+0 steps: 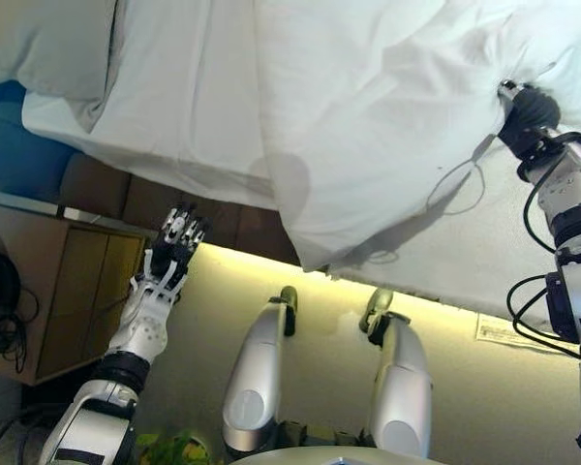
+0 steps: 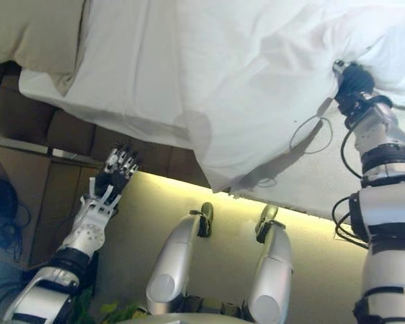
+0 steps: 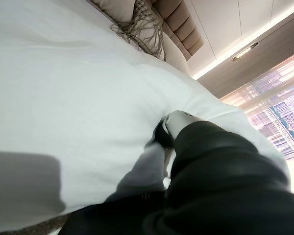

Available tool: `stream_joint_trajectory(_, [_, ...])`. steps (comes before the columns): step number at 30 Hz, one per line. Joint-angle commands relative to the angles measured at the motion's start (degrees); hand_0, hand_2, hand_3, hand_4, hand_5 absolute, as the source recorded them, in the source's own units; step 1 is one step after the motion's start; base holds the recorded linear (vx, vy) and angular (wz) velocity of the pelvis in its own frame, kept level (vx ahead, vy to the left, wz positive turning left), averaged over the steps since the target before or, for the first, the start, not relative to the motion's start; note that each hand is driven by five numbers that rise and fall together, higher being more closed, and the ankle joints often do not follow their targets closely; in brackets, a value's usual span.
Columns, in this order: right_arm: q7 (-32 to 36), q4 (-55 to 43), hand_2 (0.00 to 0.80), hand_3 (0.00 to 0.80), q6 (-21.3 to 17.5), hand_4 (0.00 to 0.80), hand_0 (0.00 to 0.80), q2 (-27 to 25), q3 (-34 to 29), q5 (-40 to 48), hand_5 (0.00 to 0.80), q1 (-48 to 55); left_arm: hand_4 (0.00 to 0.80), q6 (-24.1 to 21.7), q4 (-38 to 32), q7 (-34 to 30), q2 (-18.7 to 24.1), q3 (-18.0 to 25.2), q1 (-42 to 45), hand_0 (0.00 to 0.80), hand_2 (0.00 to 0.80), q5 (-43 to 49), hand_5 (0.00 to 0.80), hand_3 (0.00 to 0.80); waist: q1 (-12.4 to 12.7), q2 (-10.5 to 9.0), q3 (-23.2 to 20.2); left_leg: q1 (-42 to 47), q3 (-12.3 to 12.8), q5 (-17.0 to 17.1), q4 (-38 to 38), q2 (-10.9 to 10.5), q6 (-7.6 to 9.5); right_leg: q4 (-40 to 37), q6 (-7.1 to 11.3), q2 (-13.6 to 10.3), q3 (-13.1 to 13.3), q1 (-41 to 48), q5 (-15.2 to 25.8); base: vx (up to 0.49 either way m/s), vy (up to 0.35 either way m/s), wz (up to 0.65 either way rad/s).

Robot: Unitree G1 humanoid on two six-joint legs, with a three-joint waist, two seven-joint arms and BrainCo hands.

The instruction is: Make the bed neatly

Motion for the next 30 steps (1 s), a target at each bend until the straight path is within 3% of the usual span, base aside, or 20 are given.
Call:
stream_joint_trajectory(1, [2.50,-6.22,0.800,0.800,-2.20,0.800,0.800,0.50,1.22,0.82,0.800,-1.98,0.000,-1.15,-0.03,-1.28,-0.21,-1.14,-1.51,0.000,0.000,-1.22,0.000,0.000,0.54,-2.40,-2.12,0.89,-0.22,9.05,-9.01,2.84,-2.53,-1.53,1.62,-0.18,-2.31,4.48,-2.45,0.023,0.001,-0.13])
stream_joint_trajectory(10, [-0.59,-7.17,0.800,0.800,-3.07,0.800,0.800,3.03,2.96,1.63,0.800,-3.78,0.000,3.19,0.44,-2.58,-4.79,-6.63,-5.79,0.000,0.000,-1.15,0.000,0.000,0.05,-4.69,-2.97,4.94,0.18,12.35,-17.45,3.38,-3.83,-10.84,3.23,1.87,-3.06,8.71,1.13,-0.022,-0.033,-0.05])
stream_joint_trajectory(25, [-1.80,-7.46,0.800,0.800,-2.81,0.800,0.800,5.45,5.70,3.47,0.800,-5.07,0.000,23.46,4.84,-10.02,-11.20,-14.17,-3.59,0.000,0.000,-5.52,0.000,0.000,-0.31,-6.95,-4.65,11.59,0.90,15.59,-28.21,4.89,-5.04,-21.91,4.30,4.97,-4.10,15.81,4.73,0.003,-0.035,-0.02])
stream_joint_trajectory(30, [-1.90,-7.55,0.800,0.800,-2.77,0.800,0.800,5.83,6.02,3.98,0.800,-6.08,0.000,27.34,5.90,-11.62,-13.69,-14.99,-3.17,0.000,0.000,-6.33,0.000,0.000,-0.40,-7.43,-4.77,12.40,0.98,15.61,-29.19,5.24,-5.21,-22.71,4.23,5.44,-4.21,16.57,4.81,-0.001,-0.016,0.00])
